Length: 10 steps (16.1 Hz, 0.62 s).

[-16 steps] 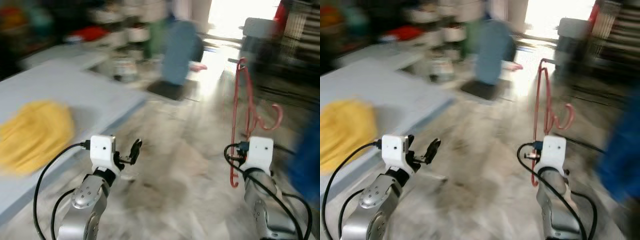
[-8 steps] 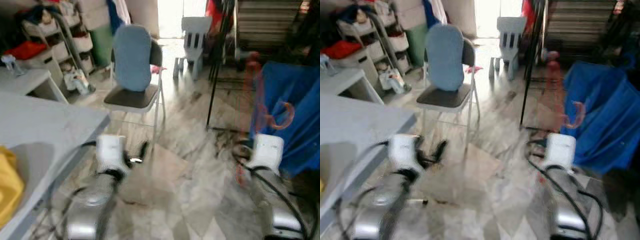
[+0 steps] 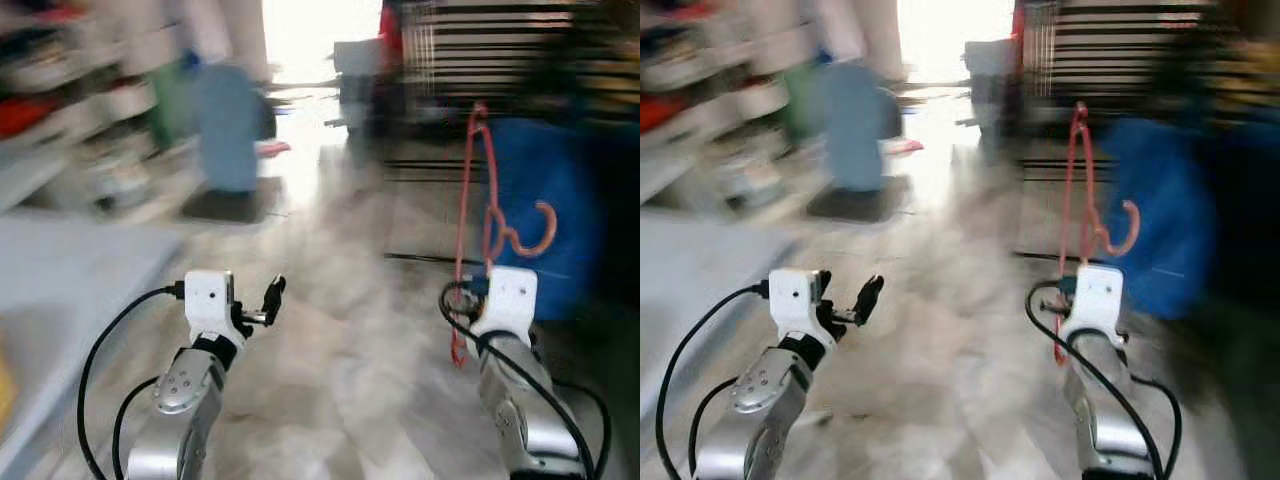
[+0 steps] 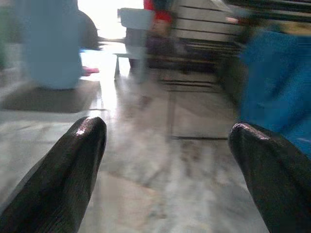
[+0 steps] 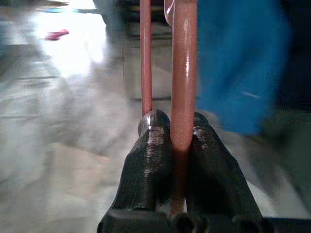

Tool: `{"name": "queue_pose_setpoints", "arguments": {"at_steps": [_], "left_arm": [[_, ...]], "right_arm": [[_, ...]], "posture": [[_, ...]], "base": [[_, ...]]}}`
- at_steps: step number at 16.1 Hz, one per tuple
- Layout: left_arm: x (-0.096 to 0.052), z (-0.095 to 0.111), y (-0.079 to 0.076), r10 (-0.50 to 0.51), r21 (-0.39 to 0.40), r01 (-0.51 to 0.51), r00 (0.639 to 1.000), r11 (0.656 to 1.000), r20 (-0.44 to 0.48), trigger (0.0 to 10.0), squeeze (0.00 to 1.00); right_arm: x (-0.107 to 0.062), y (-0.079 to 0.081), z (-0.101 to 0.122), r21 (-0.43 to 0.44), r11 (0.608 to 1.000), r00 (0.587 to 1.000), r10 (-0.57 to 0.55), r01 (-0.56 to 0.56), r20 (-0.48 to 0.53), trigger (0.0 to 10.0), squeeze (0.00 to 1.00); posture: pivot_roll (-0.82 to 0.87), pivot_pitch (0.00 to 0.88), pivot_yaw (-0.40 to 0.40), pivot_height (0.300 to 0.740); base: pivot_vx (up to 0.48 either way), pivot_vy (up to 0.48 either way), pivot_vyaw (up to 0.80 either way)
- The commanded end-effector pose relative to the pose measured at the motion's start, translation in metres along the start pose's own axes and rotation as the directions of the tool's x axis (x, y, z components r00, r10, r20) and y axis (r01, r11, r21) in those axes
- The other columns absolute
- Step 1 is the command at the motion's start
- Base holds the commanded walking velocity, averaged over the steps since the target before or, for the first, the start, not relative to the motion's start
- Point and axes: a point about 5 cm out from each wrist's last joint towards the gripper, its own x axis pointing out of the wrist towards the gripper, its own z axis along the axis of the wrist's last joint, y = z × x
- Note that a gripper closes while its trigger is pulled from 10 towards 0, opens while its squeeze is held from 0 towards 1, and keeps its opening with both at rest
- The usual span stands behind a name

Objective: Hang hanger

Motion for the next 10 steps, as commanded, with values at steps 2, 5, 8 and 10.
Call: {"name": "queue_pose_setpoints", "arguments": {"at_steps": [2, 5, 8, 10], "left_arm": [[0.004, 0.001, -0.004, -0.023, -0.001, 0.023, 1.000, 1.000, 0.003, 10.0, 0.00], [0.009, 0.003, -0.004, -0.030, 0.002, 0.030, 1.000, 1.000, 0.010, 10.0, 0.00], [0.012, 0.001, 0.000, 0.011, 0.007, -0.011, 1.000, 1.000, 0.004, 10.0, 0.00], [0.012, -0.001, 0.006, 0.051, 0.018, -0.051, 0.999, 0.999, -0.011, 10.0, 0.00]], "right_arm": [[0.000, -0.008, 0.006, -0.003, 0.999, 0.999, -0.034, 0.034, 0.024, 10.0, 0.00], [-0.001, -0.003, -0.001, -0.016, 1.000, 0.999, -0.002, 0.001, -0.036, 10.0, 0.00], [-0.005, 0.006, -0.021, -0.033, 0.992, 0.973, 0.114, -0.123, -0.200, 10.0, 0.00], [-0.008, 0.011, -0.023, -0.004, 0.982, 0.956, 0.183, -0.189, -0.231, 10.0, 0.00]], "posture": [[-0.11, 0.000, 0.045, 0.740], [-0.11, 0.000, 0.049, 0.740], [-0.13, 0.000, 0.049, 0.740], [-0.13, 0.000, 0.045, 0.740]], "base": [[0.354, 0.000, -0.80], [0.360, 0.000, -0.75], [0.355, 0.086, 0.00], [0.345, 0.324, 0.00]]}}
